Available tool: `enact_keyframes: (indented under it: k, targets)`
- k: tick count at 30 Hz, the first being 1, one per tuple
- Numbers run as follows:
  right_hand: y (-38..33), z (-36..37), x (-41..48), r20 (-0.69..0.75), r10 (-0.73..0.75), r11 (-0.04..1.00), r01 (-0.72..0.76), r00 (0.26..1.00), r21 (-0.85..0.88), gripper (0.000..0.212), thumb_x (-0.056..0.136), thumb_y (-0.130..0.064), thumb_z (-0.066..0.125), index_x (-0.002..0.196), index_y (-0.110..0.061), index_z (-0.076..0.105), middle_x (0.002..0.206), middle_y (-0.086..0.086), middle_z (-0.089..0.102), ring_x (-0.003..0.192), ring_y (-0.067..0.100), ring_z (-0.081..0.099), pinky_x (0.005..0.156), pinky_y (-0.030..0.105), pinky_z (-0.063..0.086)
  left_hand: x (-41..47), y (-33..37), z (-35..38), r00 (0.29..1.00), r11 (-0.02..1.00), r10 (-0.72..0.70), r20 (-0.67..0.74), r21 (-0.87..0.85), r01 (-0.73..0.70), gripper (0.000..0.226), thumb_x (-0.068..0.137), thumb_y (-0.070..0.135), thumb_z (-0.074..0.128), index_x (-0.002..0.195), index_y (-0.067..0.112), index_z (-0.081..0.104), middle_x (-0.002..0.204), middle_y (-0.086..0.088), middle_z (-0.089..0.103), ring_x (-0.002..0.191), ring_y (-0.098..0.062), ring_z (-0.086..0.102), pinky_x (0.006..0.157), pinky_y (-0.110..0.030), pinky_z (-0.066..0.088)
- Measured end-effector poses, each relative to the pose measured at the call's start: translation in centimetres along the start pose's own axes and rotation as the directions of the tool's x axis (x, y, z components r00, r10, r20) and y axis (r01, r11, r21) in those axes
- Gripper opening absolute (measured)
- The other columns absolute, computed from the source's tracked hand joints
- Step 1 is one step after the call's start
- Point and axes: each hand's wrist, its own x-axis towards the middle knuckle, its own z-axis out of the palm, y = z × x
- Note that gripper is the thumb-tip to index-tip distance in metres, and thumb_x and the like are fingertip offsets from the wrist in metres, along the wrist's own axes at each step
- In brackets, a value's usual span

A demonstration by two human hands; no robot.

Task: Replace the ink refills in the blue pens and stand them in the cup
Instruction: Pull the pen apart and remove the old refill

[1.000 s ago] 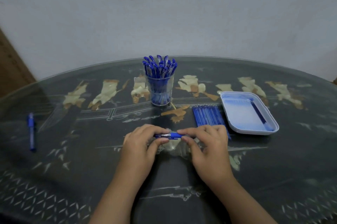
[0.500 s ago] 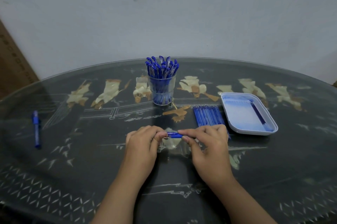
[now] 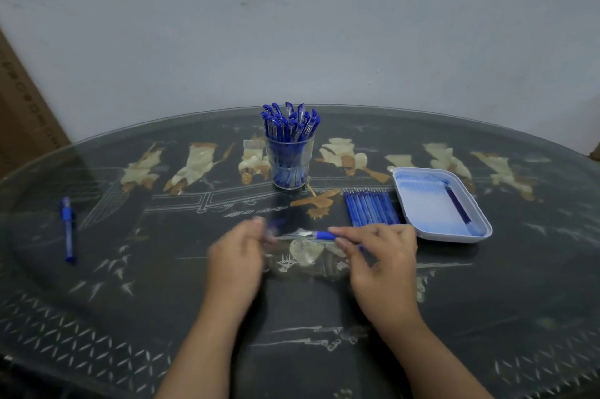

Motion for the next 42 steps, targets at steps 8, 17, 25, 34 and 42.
enact_keyframes:
  k: [8,17,25,34,42]
  targets:
    - [0.02,0.11,0.02,-0.031,0.037,0.999,-0.038,0.999,-0.038,0.019,0.084,-0.039,0.060,0.098,-0.039,0.073,0.079,-0.020,0.059,0.093,0.006,0.041,0.085,0.028,0.035,0.32,-0.70,0.28,0.980,0.992,0.129,-0.151,0.023,-0.127,0.019,0.097,0.026,0.053,0.081,0.033,0.060,0.080,0.014,0.064,0.083,0.002,0.056,0.078,-0.023,0.035]
    - [0.04,0.36,0.02,0.014,0.070,0.991,-0.068,0.997,-0.116,0.021,0.085,-0.045,0.054,0.098,-0.042,0.070,0.082,-0.019,0.055,0.090,0.011,0.038,0.081,0.025,0.026,0.31,-0.37,0.57,0.995,0.891,-0.023,0.092,0.454,-0.021,0.011,0.090,0.045,0.059,0.099,0.044,0.066,0.102,0.023,0.048,0.112,0.001,0.039,0.082,-0.025,0.010]
    - [0.32,0.56,0.06,0.066,0.093,0.990,-0.085,0.993,-0.117,0.017,0.086,-0.043,0.058,0.099,-0.043,0.069,0.082,-0.020,0.055,0.090,0.011,0.038,0.085,0.022,0.027,-0.01,0.12,0.25,0.975,0.982,0.176,0.138,0.038,-0.183,0.042,0.078,0.026,0.079,0.108,0.051,0.064,0.104,0.035,0.063,0.113,0.003,0.052,0.104,-0.044,0.036]
    - [-0.09,0.56,-0.01,0.093,-0.006,0.996,0.014,0.996,-0.085,0.017,0.089,-0.040,0.056,0.100,-0.041,0.069,0.081,-0.015,0.058,0.090,0.012,0.040,0.084,0.020,0.030,0.14,-0.41,0.69,0.965,0.970,0.240,0.100,0.015,-0.243,0.032,0.088,0.054,0.044,0.073,0.034,0.064,0.083,0.024,0.065,0.091,-0.003,0.058,0.084,-0.056,0.045]
    - [-0.07,0.45,0.03,0.080,0.022,0.997,-0.016,0.997,-0.076,0.018,0.090,-0.043,0.055,0.101,-0.042,0.069,0.082,-0.017,0.057,0.090,0.011,0.039,0.083,0.024,0.033,0.24,-0.14,0.53,0.968,0.981,0.193,0.163,-0.067,-0.184,0.016,0.083,0.021,0.073,0.092,0.034,0.067,0.089,0.018,0.067,0.090,-0.004,0.061,0.076,-0.016,0.042]
